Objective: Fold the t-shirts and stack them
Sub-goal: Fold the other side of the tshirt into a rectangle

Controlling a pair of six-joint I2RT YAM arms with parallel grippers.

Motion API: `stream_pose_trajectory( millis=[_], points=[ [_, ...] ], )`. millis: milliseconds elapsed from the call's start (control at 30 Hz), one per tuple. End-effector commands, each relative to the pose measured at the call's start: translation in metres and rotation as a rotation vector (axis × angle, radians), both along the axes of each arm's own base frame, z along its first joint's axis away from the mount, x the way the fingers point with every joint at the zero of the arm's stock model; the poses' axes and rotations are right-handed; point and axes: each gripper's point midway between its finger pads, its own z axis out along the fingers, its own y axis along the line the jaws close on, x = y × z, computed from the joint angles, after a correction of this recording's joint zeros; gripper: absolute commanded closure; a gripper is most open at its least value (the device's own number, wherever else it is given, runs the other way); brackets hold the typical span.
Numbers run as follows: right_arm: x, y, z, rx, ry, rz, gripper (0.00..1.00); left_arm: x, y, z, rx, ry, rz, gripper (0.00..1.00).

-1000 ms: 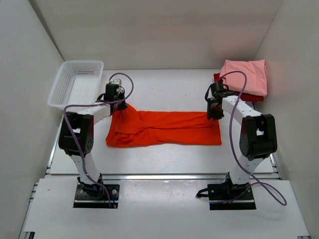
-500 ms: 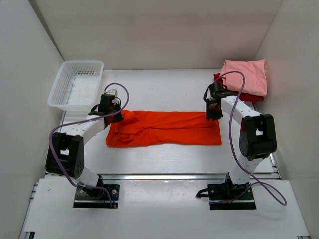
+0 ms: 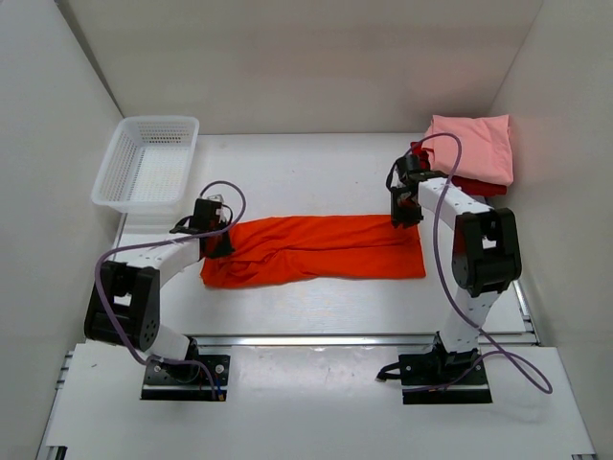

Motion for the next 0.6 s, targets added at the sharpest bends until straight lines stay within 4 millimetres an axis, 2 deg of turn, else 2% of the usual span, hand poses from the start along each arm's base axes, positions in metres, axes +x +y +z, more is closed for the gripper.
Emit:
stream_pose_trajectory(
  millis=[0,33,67,100,233,300,367,400,433,467,500,533,567],
  points=[
    [0.017,0.005,0.002,0.011,-0.028,0.007,0.75,-0.008,0.004,-0.009,0.011,0.053,0.002,0.83],
    [0.019,0.004,0.004,0.014,-0.031,0.009,0.76,-0.005,0.004,-0.003,-0.001,0.038,0.012,0.74],
    [0.021,0.002,0.003,0.015,-0.033,0.000,0.75,-0.002,0.004,0.003,-0.010,0.016,0.015,0.55],
    [0.022,0.003,0.004,0.014,-0.038,0.002,0.75,0.006,0.001,0.015,-0.027,-0.031,0.009,0.48],
    [0.026,0.003,0.000,0.035,-0.035,0.001,0.74,0.027,-0.011,0.078,-0.060,-0.208,-0.024,0.43],
    [0.027,0.003,0.001,0.039,-0.043,0.003,0.74,0.028,-0.021,0.103,-0.081,-0.262,-0.030,0.42],
    [0.029,0.002,0.000,0.044,-0.042,-0.001,0.73,0.027,-0.023,0.114,-0.101,-0.284,-0.021,0.46],
    [0.030,0.002,0.000,0.045,-0.045,-0.001,0.73,0.024,-0.024,0.112,-0.118,-0.276,-0.020,0.50],
    [0.031,-0.001,-0.001,0.051,-0.044,-0.002,0.76,0.018,-0.028,0.112,-0.139,-0.280,-0.023,0.58],
    [0.036,0.000,0.000,0.066,-0.054,-0.010,0.84,0.010,-0.029,0.102,-0.143,-0.263,-0.015,0.65],
    [0.034,-0.004,-0.005,0.064,-0.039,-0.021,0.91,0.008,-0.034,0.101,-0.153,-0.274,-0.021,0.76],
    [0.039,-0.007,-0.004,0.068,-0.038,-0.023,1.00,-0.003,-0.038,0.084,-0.152,-0.247,-0.027,0.87],
    [0.042,-0.006,-0.007,0.068,-0.032,-0.021,1.00,-0.013,-0.037,0.067,-0.150,-0.214,-0.008,0.92]
  ],
)
